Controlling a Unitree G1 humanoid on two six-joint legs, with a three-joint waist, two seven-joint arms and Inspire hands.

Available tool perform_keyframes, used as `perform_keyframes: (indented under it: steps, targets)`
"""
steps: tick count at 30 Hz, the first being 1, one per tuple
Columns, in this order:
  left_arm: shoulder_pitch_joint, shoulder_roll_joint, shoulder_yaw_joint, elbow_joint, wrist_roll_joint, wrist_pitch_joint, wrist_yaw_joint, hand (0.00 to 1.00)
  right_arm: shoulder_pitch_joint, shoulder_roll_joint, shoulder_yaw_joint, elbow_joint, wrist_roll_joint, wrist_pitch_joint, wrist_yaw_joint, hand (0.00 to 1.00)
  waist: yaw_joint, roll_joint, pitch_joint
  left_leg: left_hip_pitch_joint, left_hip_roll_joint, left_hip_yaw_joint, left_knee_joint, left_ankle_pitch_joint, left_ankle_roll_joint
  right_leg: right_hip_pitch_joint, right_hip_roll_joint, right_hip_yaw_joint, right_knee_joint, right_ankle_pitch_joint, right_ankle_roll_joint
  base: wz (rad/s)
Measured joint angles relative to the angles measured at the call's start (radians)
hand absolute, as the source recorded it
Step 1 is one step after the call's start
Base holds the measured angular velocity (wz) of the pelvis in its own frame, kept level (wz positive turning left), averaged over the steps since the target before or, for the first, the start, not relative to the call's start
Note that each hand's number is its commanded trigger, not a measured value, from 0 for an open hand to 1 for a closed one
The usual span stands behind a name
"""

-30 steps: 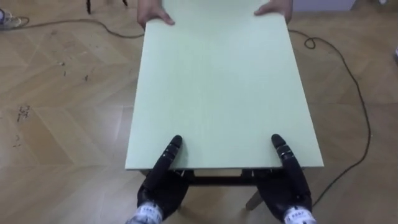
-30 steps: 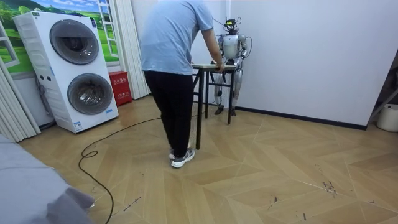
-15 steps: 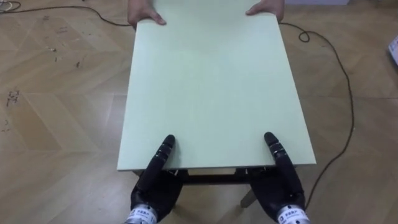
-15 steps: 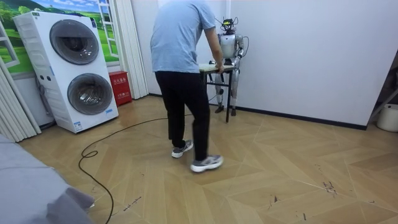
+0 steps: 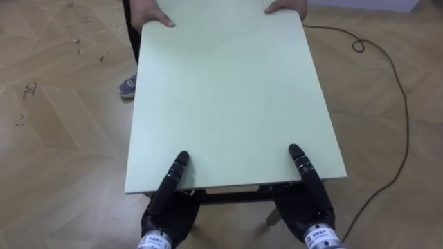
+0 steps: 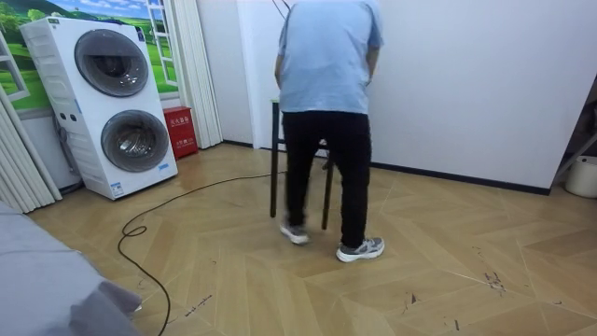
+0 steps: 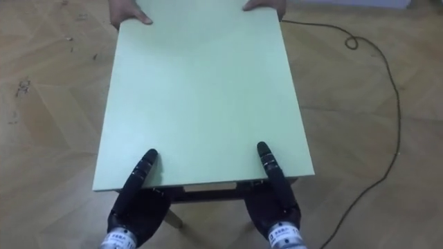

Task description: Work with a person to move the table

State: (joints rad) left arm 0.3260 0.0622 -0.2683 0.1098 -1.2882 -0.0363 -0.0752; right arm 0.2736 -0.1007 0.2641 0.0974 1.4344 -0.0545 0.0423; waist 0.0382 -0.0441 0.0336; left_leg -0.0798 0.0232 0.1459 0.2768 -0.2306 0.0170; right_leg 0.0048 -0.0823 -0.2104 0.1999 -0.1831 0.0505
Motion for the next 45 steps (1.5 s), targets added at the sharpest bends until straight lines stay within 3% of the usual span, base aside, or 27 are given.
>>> perform_keyframes:
  steps: [4,5,6,7,8,9,10,11,12,14,17,21,26,29,31,33,34,35,36,38,41,45]
  targets:
    - [0.0,-0.006,-0.006,-0.002,0.0,-0.002,-0.002,1.0,-0.008,-0.005,-0.002,0.002,0.001,0.002,0.0,1.0,0.018,0.016,-0.0004,-0.024,0.002,-0.055,0.028,0.0,0.0,-0.002,0.004,-0.042,0.023,0.0,0.0,0.41]
    - [0.0,-0.012,-0.01,0.002,-0.003,-0.002,-0.002,1.0,-0.006,-0.009,-0.002,0.002,0.0,0.002,0.0,1.0,0.018,0.037,0.004,-0.02,0.009,-0.11,0.033,0.001,-0.001,-0.02,0.009,-0.04,0.069,-0.007,-0.011,0.49]
    - [0.002,-0.007,-0.014,0.003,-0.006,-0.003,-0.002,1.0,0.002,-0.006,-0.002,0.002,-0.002,0.002,0.0,1.0,0.015,0.053,0.0058,-0.021,0.01,-0.191,0.033,0.004,-0.006,-0.035,0.042,0.023,0.053,-0.025,-0.047,0.53]
    - [0.002,-0.002,-0.014,0.002,-0.006,-0.006,-0.003,1.0,0.003,-0.003,-0.001,0.002,-0.003,0.002,0.0,1.0,0.016,0.056,0.0068,-0.027,0.006,-0.224,0.032,0.007,-0.012,-0.046,0.066,0.055,0.013,-0.017,-0.063,0.83]
    - [-0.001,-0.005,-0.012,0.003,-0.006,-0.006,-0.005,1.0,0.003,-0.004,-0.003,0.0,-0.007,0.002,0.001,1.0,-0.007,0.067,0.0027,-0.049,-0.006,-0.267,0.025,0.015,-0.025,-0.059,0.084,0.066,-0.022,0.04,-0.081,1.13]
    - [-0.001,-0.006,-0.006,0.003,-0.007,-0.005,-0.005,1.0,0.0,-0.01,-0.007,-0.003,-0.006,0.001,0.003,1.0,-0.036,0.077,0.0012,-0.057,0.003,-0.173,0.004,0.038,-0.029,-0.055,0.065,-0.013,-0.022,0.043,-0.083,1.22]
    - [-0.001,-0.009,-0.008,0.002,-0.007,-0.004,-0.005,1.0,0.0,-0.013,-0.009,-0.004,-0.007,0.001,0.003,1.0,-0.047,0.08,0.0,-0.058,0.023,-0.09,0.004,0.045,-0.027,-0.053,0.056,-0.057,-0.025,0.043,-0.085,1.09]
    - [0.001,-0.016,-0.009,0.003,-0.007,0.0,-0.005,1.0,-0.001,-0.015,-0.011,-0.003,-0.007,0.001,0.003,1.0,-0.061,0.084,-0.0015,-0.051,0.058,0.058,0.05,0.031,-0.02,-0.045,0.048,-0.137,-0.023,0.044,-0.086,0.78]
    - [0.0,-0.015,-0.007,0.003,-0.007,0.006,-0.004,1.0,-0.001,-0.01,-0.011,-0.004,-0.007,0.001,0.003,1.0,-0.066,0.084,-0.0016,-0.03,0.084,0.135,0.072,0.013,-0.025,-0.041,0.047,-0.196,-0.014,0.045,-0.088,0.73]
    - [-0.01,-0.015,-0.007,0.002,-0.008,0.011,-0.004,1.0,0.0,-0.015,-0.013,-0.016,0.002,0.0,0.003,1.0,-0.087,0.086,-0.0008,-0.03,0.093,0.157,0.045,0.009,-0.031,-0.041,0.05,-0.23,-0.011,0.044,-0.088,0.86]
    - [-0.021,-0.019,-0.01,0.003,-0.01,0.015,0.0,1.0,-0.001,-0.024,-0.023,-0.026,-0.007,0.0,0.0,1.0,-0.094,0.084,0.0001,-0.031,0.073,0.151,0.011,0.018,-0.015,-0.038,0.039,-0.225,-0.008,0.042,-0.084,0.58]
    - [-0.021,-0.028,-0.009,0.003,-0.017,0.015,0.007,1.0,-0.007,-0.024,-0.025,-0.032,-0.022,0.0,-0.009,1.0,-0.061,0.083,0.0011,-0.032,0.035,0.126,-0.007,0.035,0.011,-0.041,0.004,-0.236,0.015,0.027,-0.059,0.27]
    - [-0.02,-0.028,-0.007,0.002,-0.016,0.007,0.006,1.0,-0.012,-0.023,-0.023,-0.032,-0.026,-0.001,-0.009,1.0,-0.028,0.083,0.002,-0.054,0.008,0.089,-0.009,0.046,0.031,-0.044,-0.025,-0.265,0.043,0.018,-0.044,0.36]
    - [-0.021,-0.027,-0.006,0.001,-0.011,0.006,0.006,1.0,-0.011,-0.02,-0.022,-0.032,-0.025,-0.001,-0.009,1.0,-0.024,0.082,0.0019,-0.068,-0.019,0.033,-0.008,0.056,0.047,-0.043,-0.042,-0.257,0.079,0.005,-0.023,0.62]
    - [-0.021,-0.025,-0.006,0.001,-0.007,0.003,0.007,1.0,-0.004,-0.021,-0.018,-0.033,-0.023,-0.002,-0.009,1.0,-0.04,0.08,0.0034,-0.073,-0.043,-0.017,-0.006,0.066,0.059,-0.037,-0.051,-0.217,0.095,-0.005,-0.009,0.92]
    - [-0.029,-0.014,-0.011,0.001,-0.01,0.002,0.02,1.0,0.007,-0.008,-0.012,-0.038,-0.026,-0.019,-0.015,1.0,-0.089,0.066,0.0074,-0.086,-0.084,-0.117,0.007,0.084,0.071,-0.016,-0.052,-0.125,0.092,-0.015,0.002,1.21]
    - [-0.031,-0.015,-0.015,0.001,-0.007,0.002,0.024,1.0,0.009,-0.008,-0.016,-0.038,-0.025,-0.02,-0.016,1.0,-0.09,0.062,0.0093,-0.088,-0.092,-0.135,0.008,0.087,0.072,-0.014,-0.051,-0.099,0.092,-0.016,0.003,0.92]
    - [-0.03,-0.017,-0.02,0.001,-0.005,0.002,0.026,1.0,0.012,-0.006,-0.022,-0.038,-0.026,-0.02,-0.016,1.0,-0.09,0.054,0.0125,-0.091,-0.104,-0.162,0.009,0.093,0.074,-0.011,-0.047,-0.042,0.089,-0.019,0.005,0.67]
    - [-0.028,-0.016,-0.021,0.001,-0.007,0.002,0.026,1.0,0.013,-0.007,-0.022,-0.038,-0.026,-0.02,-0.016,1.0,-0.087,0.047,0.0136,-0.097,-0.114,-0.183,0.009,0.099,0.075,-0.006,-0.043,0.004,0.077,-0.02,0.007,0.61]
    - [-0.028,-0.02,-0.016,0.005,-0.007,-0.002,0.026,1.0,0.006,-0.004,-0.02,-0.038,-0.031,-0.018,-0.023,1.0,-0.077,0.04,0.0123,-0.112,-0.125,-0.209,0.014,0.105,0.073,0.009,-0.036,0.032,0.043,-0.02,0.007,0.52]
    - [-0.027,-0.017,-0.018,0.005,-0.007,0.0,0.026,1.0,0.006,-0.005,-0.018,-0.036,-0.03,-0.017,-0.028,1.0,-0.049,0.035,0.0131,-0.121,-0.138,-0.241,0.017,0.11,0.065,0.033,-0.027,0.029,0.017,-0.02,0.007,0.47]
    - [-0.026,-0.007,-0.012,-0.01,-0.011,0.0,0.028,1.0,-0.004,-0.006,-0.01,-0.038,-0.027,-0.018,-0.028,1.0,0.014,0.031,0.0121,-0.124,-0.134,-0.277,0.013,0.118,0.052,0.041,-0.009,0.059,0.019,-0.02,0.008,0.35]
